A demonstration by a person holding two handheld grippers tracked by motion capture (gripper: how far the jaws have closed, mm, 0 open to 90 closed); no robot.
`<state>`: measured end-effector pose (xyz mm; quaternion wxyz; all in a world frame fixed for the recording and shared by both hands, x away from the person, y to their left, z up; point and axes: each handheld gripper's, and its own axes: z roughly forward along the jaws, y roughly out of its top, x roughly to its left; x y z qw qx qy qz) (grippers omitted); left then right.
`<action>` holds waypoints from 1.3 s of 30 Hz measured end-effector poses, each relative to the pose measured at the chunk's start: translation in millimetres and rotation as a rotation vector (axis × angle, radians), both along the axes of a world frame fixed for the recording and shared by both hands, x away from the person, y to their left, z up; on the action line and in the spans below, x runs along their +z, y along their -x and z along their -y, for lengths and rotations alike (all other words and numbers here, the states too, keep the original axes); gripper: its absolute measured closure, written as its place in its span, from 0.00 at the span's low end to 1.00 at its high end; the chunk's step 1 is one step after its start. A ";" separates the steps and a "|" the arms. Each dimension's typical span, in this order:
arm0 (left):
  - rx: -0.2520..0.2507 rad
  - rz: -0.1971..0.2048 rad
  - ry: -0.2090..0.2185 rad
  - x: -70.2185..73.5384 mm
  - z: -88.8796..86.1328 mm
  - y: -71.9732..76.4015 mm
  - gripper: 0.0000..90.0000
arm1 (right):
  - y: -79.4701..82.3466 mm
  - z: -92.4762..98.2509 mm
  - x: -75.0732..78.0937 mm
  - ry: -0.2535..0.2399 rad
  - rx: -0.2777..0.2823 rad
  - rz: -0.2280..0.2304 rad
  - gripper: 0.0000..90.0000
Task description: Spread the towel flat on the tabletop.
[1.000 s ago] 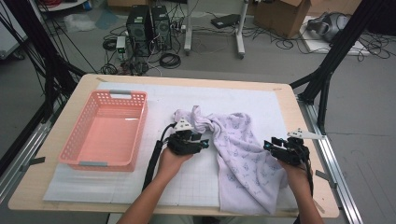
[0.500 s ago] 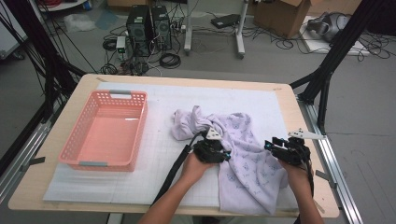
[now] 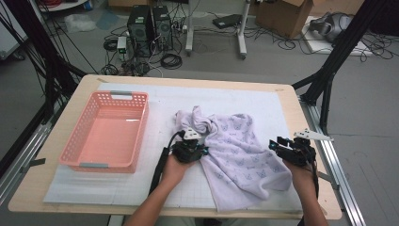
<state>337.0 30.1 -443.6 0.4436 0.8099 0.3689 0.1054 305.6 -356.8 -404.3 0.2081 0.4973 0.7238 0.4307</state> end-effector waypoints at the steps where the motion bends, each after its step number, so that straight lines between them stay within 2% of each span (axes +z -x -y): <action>1: 0.014 0.006 0.002 0.8 -6.5 0.4 0.91 | -1.6 -1.7 -0.7 0.004 0.000 -0.005 0.62; 3: 0.054 0.016 0.008 1.9 -19.6 0.6 0.91 | -4.0 -4.1 -2.4 0.009 0.000 -0.013 0.62; 6: 0.105 0.008 0.023 1.1 -35.4 0.2 0.91 | -9.9 -8.2 -6.6 0.026 0.004 -0.035 0.62; 9: 0.138 0.024 0.010 0.5 -44.2 2.8 0.91 | -15.6 -12.3 -11.4 0.037 0.009 -0.059 0.62; 11: 0.167 0.031 0.016 -1.0 -49.8 4.6 0.90 | -23.9 -20.4 -19.0 0.046 0.022 -0.087 0.62; 15: 0.157 0.033 0.021 -2.1 -51.7 6.1 0.90 | -33.0 -34.8 -26.5 0.042 0.053 -0.109 0.61; 19: 0.160 0.029 0.040 -3.5 -53.2 5.4 0.90 | -38.7 -54.6 -36.0 0.082 0.111 -0.143 0.61; 21: 0.162 0.031 0.045 -3.8 -53.1 4.8 0.89 | -39.5 -65.1 -39.8 0.149 0.145 -0.149 0.70; 22: 0.169 0.031 0.052 -4.0 -52.2 4.7 0.89 | -39.5 -67.4 -38.7 0.174 0.165 -0.130 0.89; 23: 0.172 0.033 0.055 -4.2 -51.4 4.4 0.89 | -40.0 -68.6 -37.2 0.174 0.191 -0.130 0.97; 24: 0.175 0.034 0.055 -4.5 -51.1 3.7 0.89 | -41.5 -70.1 -35.9 0.228 0.185 -0.120 0.97; 26: 0.180 0.029 0.060 -5.5 -50.1 1.2 0.89 | -45.8 -67.8 -33.9 0.264 0.144 -0.092 0.98; 28: 0.188 0.028 0.064 -6.1 -48.6 -1.1 0.90 | -51.3 -58.6 -33.5 0.246 0.091 -0.067 0.98; 30: 0.184 0.018 0.086 -6.4 -44.1 -5.0 0.90 | -57.6 -49.2 -33.5 0.231 0.049 -0.051 0.98; 33: 0.173 0.014 0.095 -6.2 -37.3 -9.7 0.90 | -64.6 -41.4 -32.5 0.221 0.003 -0.014 0.98; 36: 0.166 0.019 0.077 -6.1 -33.3 -12.7 0.90 | -68.7 -37.8 -31.0 0.229 -0.024 0.013 0.98; 37: 0.172 0.022 0.083 -6.9 -31.1 -16.2 0.90 | -72.9 -32.9 -28.2 0.221 -0.059 0.028 0.99; 39: 0.163 0.025 0.078 -6.4 -29.4 -19.1 0.91 | -77.9 -28.4 -24.9 0.211 -0.091 0.035 0.99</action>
